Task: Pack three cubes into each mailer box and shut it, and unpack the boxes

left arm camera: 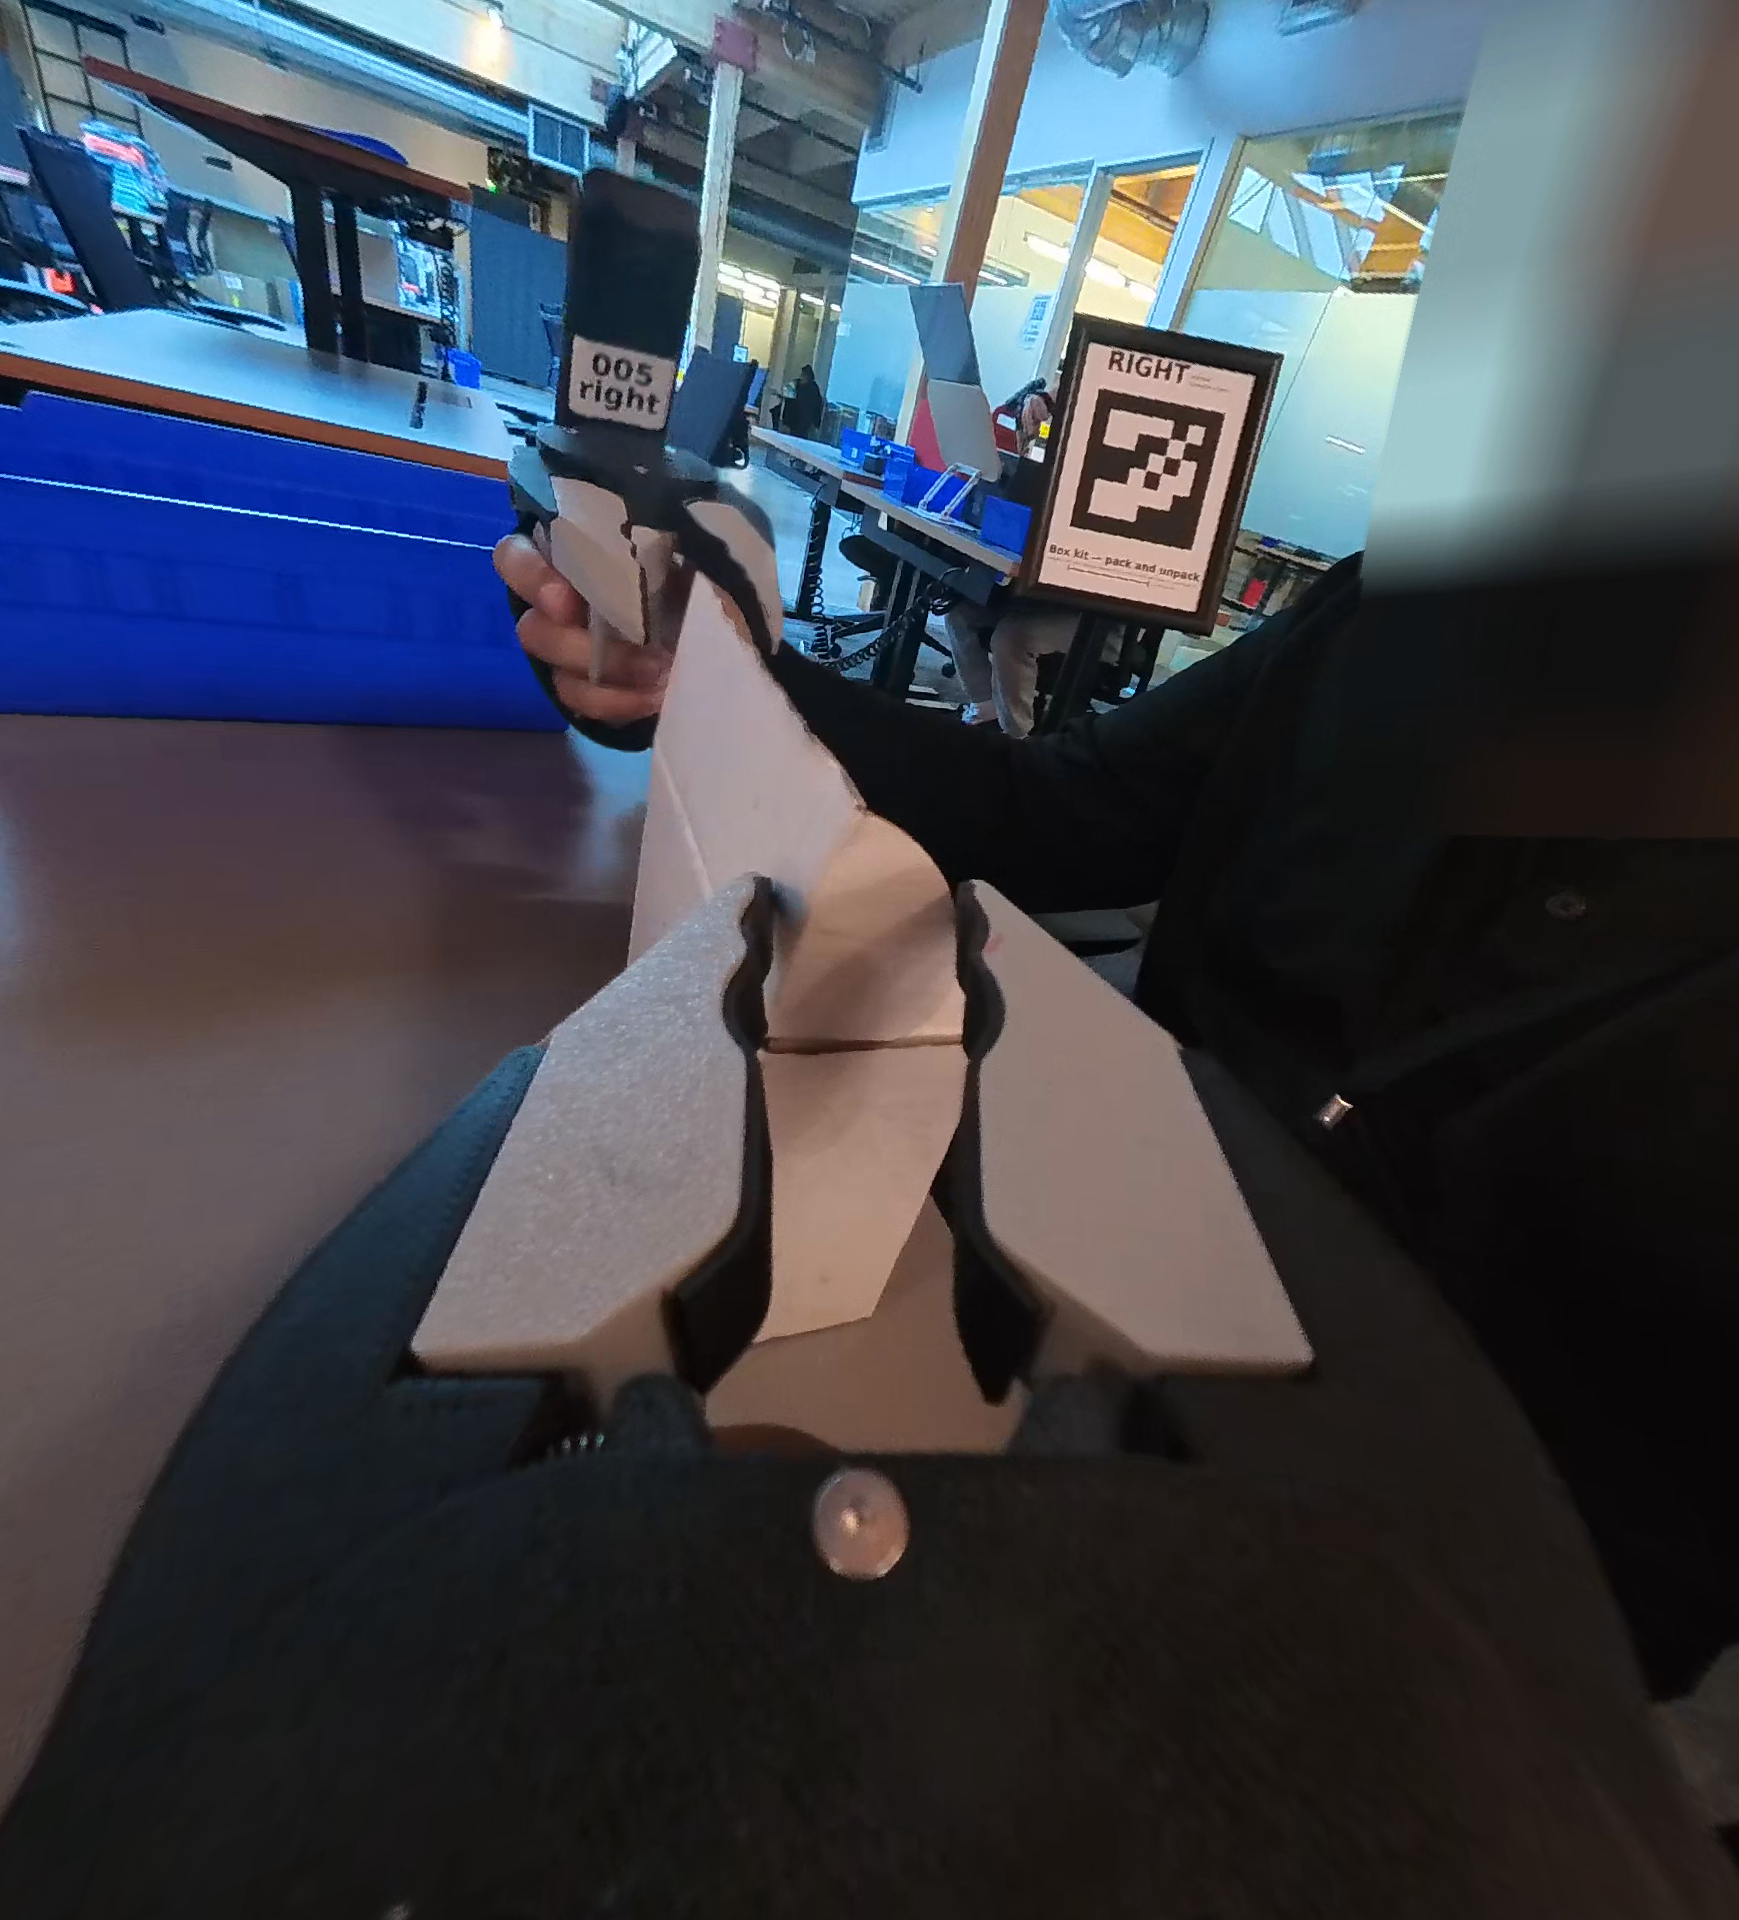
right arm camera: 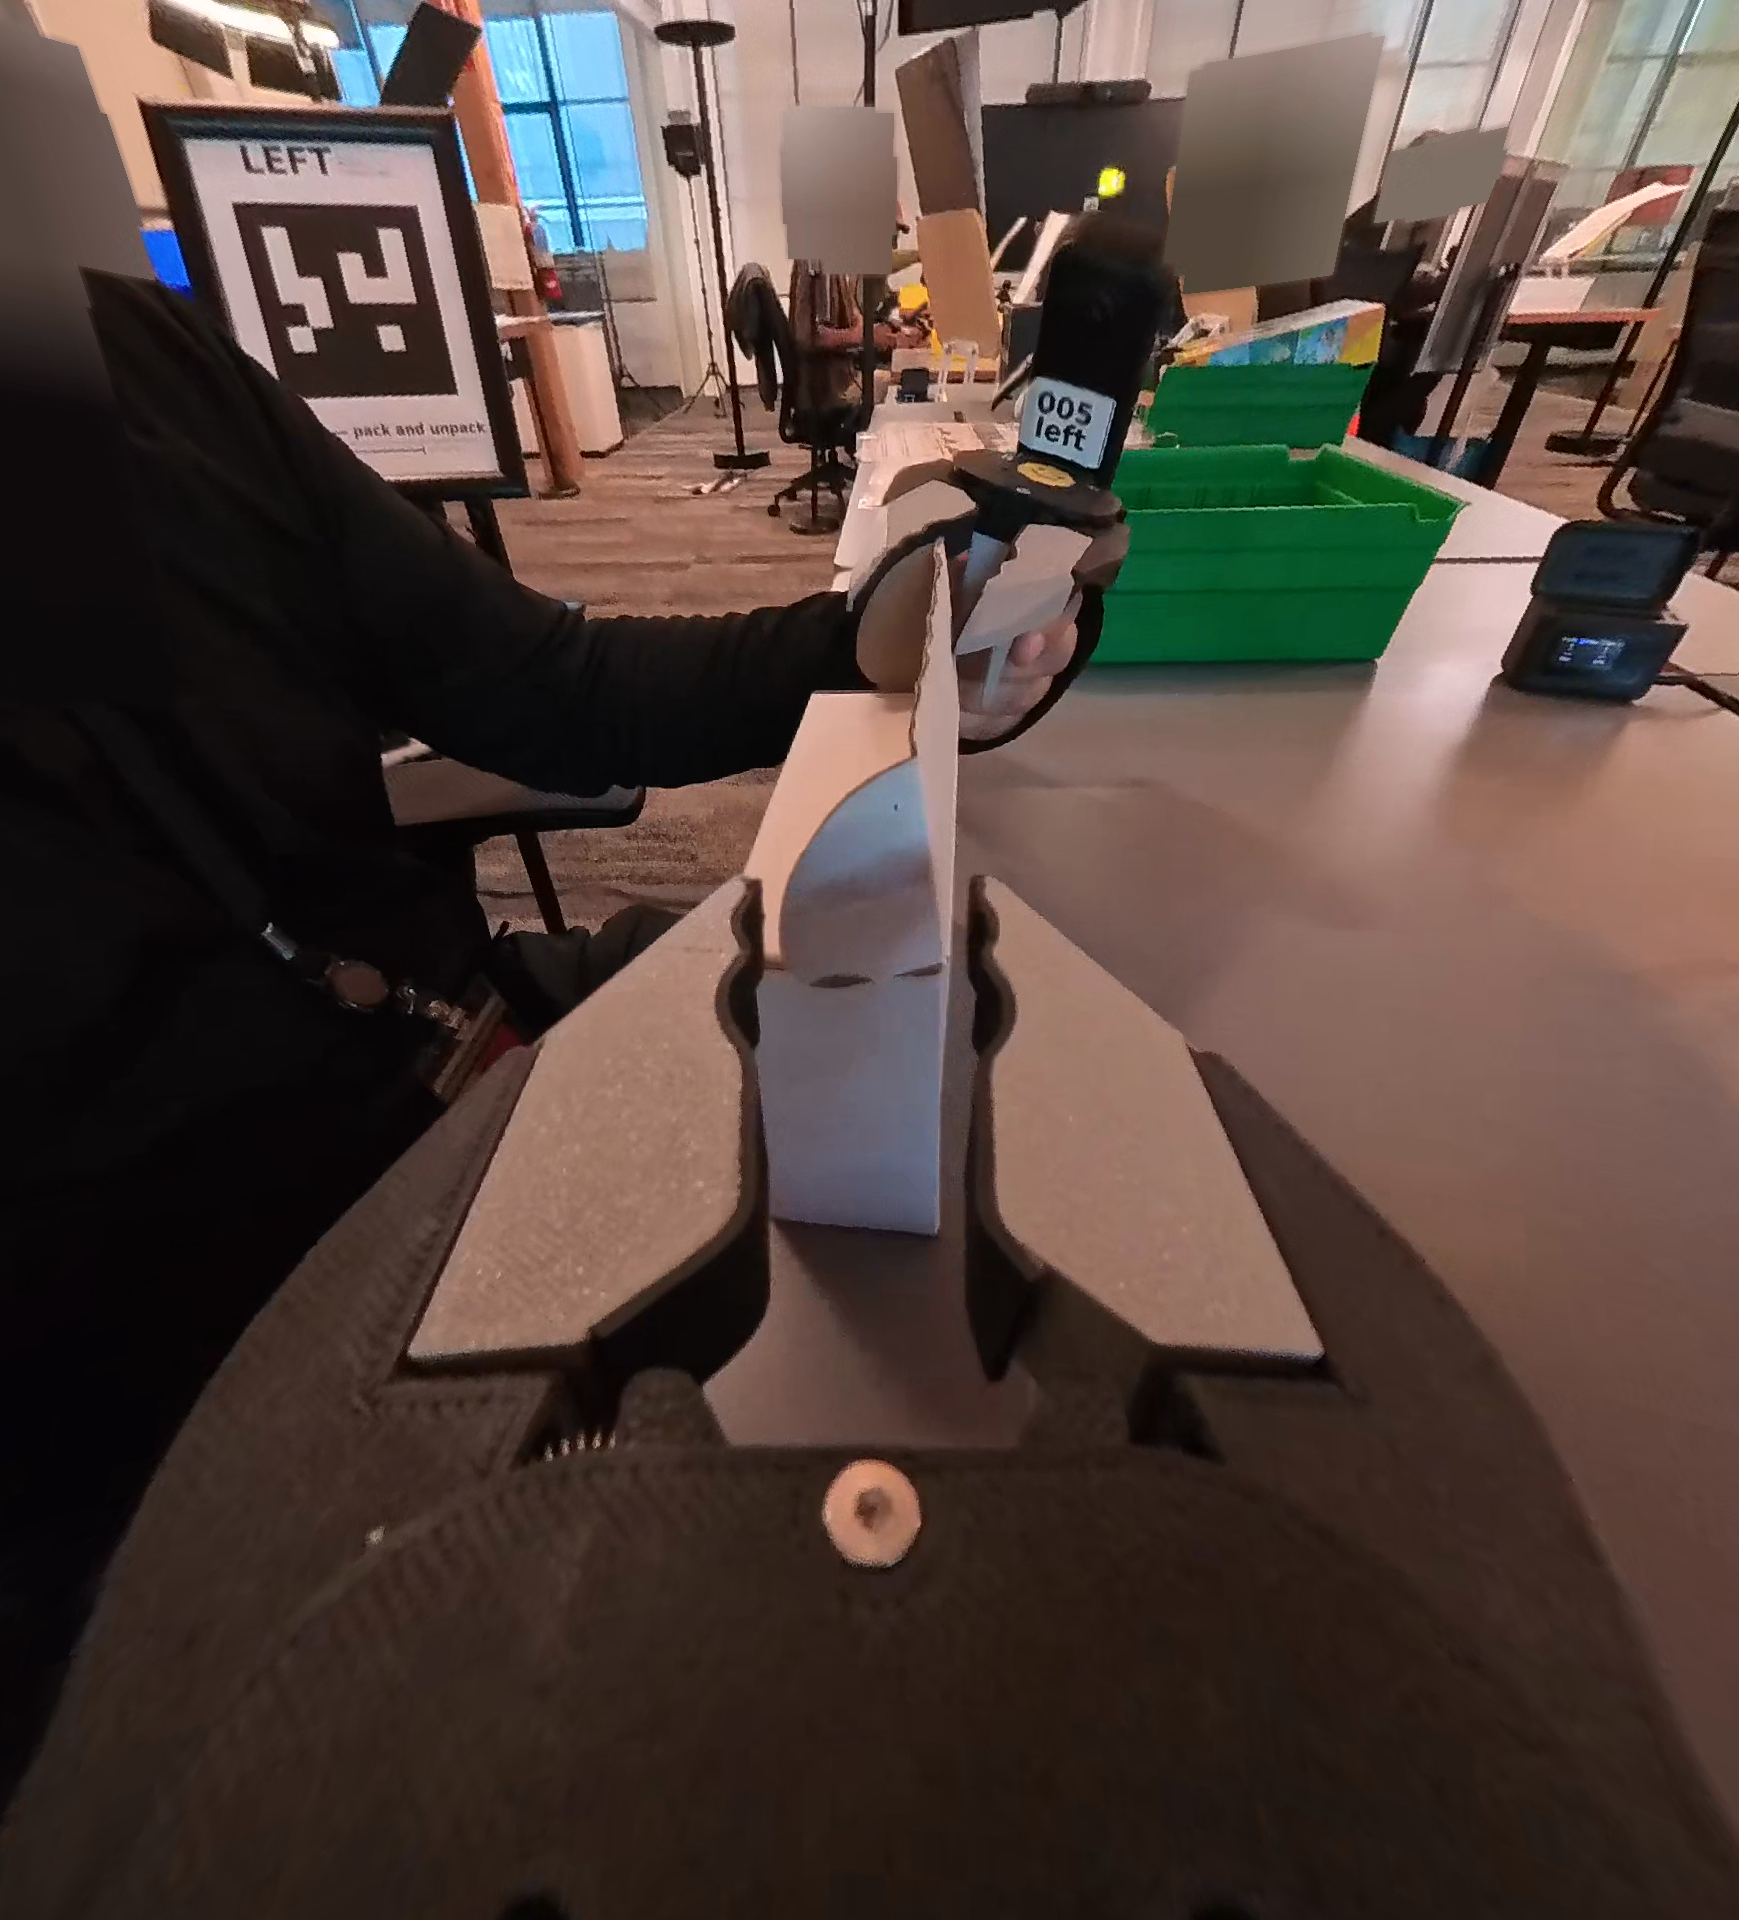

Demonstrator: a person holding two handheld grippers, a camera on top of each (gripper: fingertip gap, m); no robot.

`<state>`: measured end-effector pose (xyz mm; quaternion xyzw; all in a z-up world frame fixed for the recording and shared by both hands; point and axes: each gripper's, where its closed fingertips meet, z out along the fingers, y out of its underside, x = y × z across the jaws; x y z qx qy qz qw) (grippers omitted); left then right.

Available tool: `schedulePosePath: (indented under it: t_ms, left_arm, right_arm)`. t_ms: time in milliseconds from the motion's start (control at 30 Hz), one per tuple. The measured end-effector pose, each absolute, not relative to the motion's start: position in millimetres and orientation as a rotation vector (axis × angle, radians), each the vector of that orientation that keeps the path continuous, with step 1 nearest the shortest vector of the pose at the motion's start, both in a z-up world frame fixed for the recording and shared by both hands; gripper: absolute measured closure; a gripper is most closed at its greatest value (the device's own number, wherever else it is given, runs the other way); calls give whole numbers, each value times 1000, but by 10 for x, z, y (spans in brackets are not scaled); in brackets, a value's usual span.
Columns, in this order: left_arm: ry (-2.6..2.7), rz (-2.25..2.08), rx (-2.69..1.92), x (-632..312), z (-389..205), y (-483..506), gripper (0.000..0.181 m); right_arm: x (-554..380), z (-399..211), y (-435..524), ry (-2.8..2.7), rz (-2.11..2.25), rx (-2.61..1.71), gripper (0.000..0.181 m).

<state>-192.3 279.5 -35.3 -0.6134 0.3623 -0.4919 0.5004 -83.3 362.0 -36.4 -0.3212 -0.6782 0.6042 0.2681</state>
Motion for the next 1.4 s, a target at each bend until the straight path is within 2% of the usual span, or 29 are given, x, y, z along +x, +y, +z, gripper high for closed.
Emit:
schedulePosePath:
  t_ms: [200, 333, 867, 1400]
  left_arm:
    - [872, -1198, -1480, -1917, -353, 2804, 147]
    - [873, -1198, -1480, -1916, -354, 2805, 148]
    - [886, -1187, -1480, -1901, -360, 2787, 148]
    - [881, -1140, -1497, -1905, -368, 2802, 147]
  right_arm:
    - [-873, -345, 3587, -1821, 1680, -772, 146]
    - [-841, -359, 3521, -1855, 1723, -725, 153]
    - [-851, -395, 3484, -1883, 1711, -735, 151]
    - [-1023, -348, 3563, -1861, 1469, -867, 153]
